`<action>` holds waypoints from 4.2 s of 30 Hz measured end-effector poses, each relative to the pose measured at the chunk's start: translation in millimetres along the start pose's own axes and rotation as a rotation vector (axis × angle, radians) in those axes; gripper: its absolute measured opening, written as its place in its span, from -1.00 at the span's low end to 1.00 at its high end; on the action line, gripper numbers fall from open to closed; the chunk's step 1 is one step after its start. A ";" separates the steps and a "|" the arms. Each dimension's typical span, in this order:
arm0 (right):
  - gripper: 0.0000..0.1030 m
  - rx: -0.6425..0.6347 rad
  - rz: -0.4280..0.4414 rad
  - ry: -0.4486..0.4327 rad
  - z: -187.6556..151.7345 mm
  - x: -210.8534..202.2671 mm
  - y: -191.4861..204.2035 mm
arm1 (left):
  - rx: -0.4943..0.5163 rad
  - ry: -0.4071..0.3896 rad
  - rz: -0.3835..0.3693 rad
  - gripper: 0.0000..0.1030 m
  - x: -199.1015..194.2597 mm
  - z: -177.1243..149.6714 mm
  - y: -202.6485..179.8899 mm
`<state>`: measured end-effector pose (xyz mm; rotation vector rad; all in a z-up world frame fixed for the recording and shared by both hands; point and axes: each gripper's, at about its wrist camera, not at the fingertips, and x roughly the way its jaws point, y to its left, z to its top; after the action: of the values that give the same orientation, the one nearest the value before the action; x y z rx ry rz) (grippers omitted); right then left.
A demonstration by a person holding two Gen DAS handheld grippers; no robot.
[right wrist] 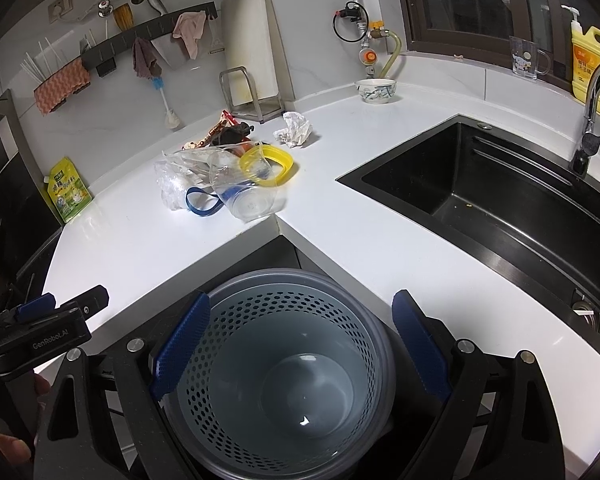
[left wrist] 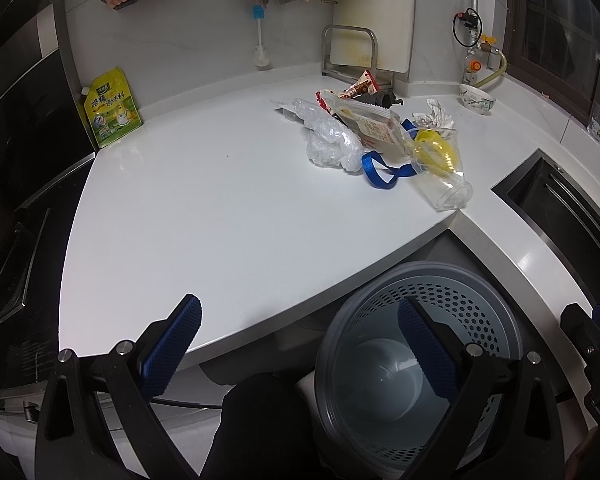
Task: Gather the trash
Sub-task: 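Reach the right gripper to the clear plastic cup and grasp it, then lift the clear cup with the right gripper while the left gripper grasps the white paper packet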
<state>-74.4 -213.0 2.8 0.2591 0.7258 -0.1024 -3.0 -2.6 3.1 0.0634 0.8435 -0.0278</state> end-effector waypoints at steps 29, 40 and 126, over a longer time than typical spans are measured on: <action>0.71 -0.121 0.184 0.133 101.0 157.6 43.0 | -0.043 0.000 -0.038 0.88 80.2 60.6 30.0; 0.71 -0.197 0.127 0.187 109.3 203.6 59.2 | -0.031 -0.001 -0.041 0.88 92.0 62.4 28.2; 0.44 -0.060 0.179 -0.077 140.3 127.1 -65.4 | -0.231 0.014 -0.038 0.87 136.6 167.0 -54.7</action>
<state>98.5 -314.2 5.7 0.2605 0.6254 0.0790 209.5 -68.3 9.3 -0.1694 0.8568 0.0347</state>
